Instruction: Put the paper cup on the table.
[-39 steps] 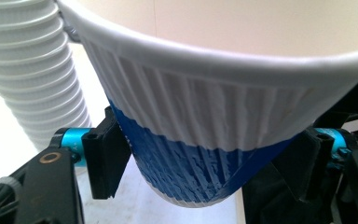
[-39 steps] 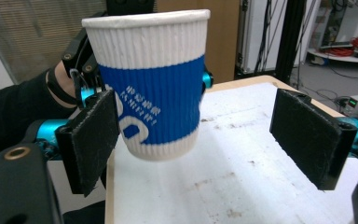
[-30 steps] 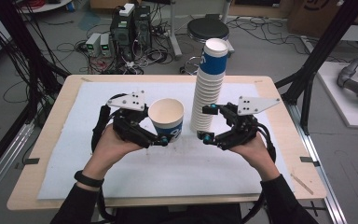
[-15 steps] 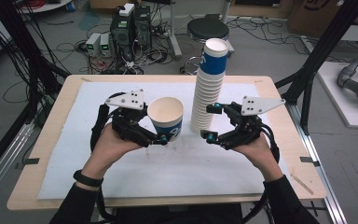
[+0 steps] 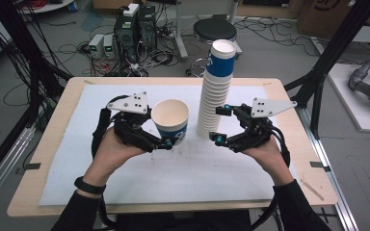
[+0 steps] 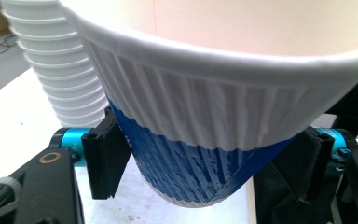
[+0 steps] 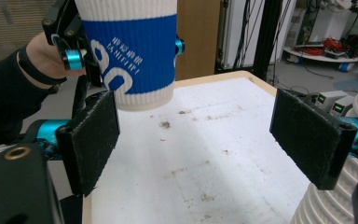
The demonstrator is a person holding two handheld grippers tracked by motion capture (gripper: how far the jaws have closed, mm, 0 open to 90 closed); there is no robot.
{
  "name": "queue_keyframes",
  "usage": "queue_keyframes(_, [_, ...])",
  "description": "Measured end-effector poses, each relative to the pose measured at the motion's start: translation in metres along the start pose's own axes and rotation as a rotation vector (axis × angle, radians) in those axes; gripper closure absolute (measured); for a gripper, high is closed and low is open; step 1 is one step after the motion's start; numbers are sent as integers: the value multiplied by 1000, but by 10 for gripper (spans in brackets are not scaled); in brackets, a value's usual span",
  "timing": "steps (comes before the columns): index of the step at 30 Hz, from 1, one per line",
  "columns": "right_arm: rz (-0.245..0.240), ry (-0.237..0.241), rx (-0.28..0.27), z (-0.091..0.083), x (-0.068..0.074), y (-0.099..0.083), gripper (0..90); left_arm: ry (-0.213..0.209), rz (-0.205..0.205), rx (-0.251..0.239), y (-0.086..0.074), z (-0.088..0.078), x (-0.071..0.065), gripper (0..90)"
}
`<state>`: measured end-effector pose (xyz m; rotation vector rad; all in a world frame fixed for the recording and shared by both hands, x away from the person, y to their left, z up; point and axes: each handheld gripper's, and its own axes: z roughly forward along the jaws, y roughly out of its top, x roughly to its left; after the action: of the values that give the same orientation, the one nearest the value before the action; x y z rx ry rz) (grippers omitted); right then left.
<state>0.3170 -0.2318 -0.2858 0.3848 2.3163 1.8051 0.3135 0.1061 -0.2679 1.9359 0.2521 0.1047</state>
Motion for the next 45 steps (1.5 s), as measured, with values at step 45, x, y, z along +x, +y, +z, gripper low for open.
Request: queue_keyframes(45, [-6,-34,0,-5,-7,0,161,396,-187,14,-86,-32,38,270])
